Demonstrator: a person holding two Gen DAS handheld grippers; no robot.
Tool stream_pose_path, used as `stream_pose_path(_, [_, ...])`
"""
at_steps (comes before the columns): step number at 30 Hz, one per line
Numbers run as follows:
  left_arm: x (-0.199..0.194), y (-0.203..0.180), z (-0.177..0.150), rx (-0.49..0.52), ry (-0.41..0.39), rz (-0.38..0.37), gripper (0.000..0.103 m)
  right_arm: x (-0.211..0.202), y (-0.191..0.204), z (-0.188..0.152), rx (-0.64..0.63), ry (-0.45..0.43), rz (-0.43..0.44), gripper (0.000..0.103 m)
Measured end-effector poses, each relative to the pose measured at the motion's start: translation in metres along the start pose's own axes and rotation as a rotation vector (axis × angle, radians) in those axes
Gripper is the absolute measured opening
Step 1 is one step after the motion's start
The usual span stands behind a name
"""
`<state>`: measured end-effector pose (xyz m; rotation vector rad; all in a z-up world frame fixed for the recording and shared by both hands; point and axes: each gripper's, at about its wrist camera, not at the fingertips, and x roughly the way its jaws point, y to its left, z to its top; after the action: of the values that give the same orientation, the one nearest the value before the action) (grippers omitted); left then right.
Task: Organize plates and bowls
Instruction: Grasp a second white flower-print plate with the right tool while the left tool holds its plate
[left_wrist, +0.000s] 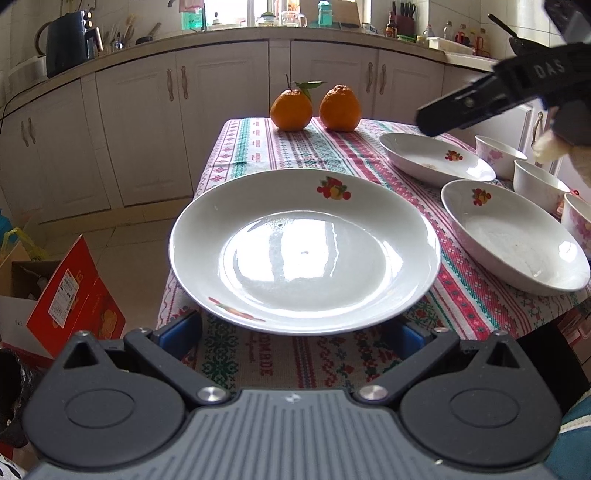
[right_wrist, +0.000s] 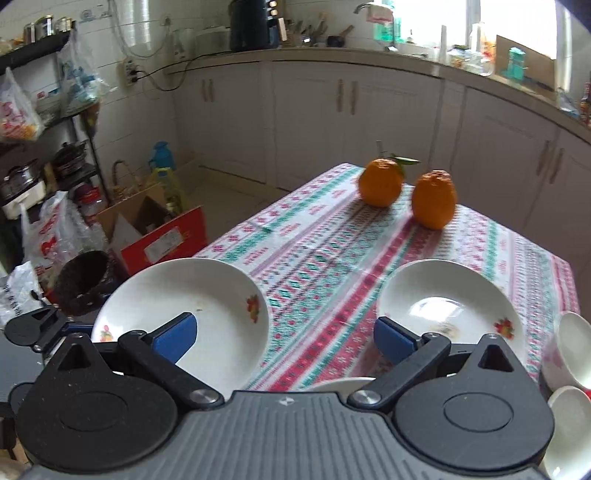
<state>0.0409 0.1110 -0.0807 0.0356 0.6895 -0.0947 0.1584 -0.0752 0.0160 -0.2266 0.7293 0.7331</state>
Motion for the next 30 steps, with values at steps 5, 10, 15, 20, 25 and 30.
stream_pose_path(5, [0.0, 0.001, -0.001, 0.01, -0.008, -0.008, 0.103, 0.026, 0.001, 0.012, -0.018, 0.045, 0.125, 0.103])
stream_pose_path(10, [0.0, 0.001, -0.002, 0.014, -0.022, -0.016, 0.103, 0.054, -0.001, 0.022, -0.021, 0.117, 0.193, 0.103])
stream_pose_path(15, [0.0, 0.003, -0.001, 0.021, -0.017, -0.029, 0.103, 0.083, -0.003, 0.031, -0.035, 0.195, 0.26, 0.103])
stream_pose_path(20, [0.001, 0.004, 0.0, 0.037, -0.017, -0.046, 0.103, 0.108, -0.001, 0.036, -0.067, 0.25, 0.312, 0.103])
stream_pose_path(25, [0.001, 0.007, 0.001, 0.057, -0.017, -0.065, 0.103, 0.123, 0.001, 0.041, -0.101, 0.279, 0.358, 0.102])
stream_pose_path(30, [0.001, 0.007, 0.001, 0.069, -0.016, -0.076, 0.103, 0.134, 0.001, 0.048, -0.105, 0.294, 0.4, 0.094])
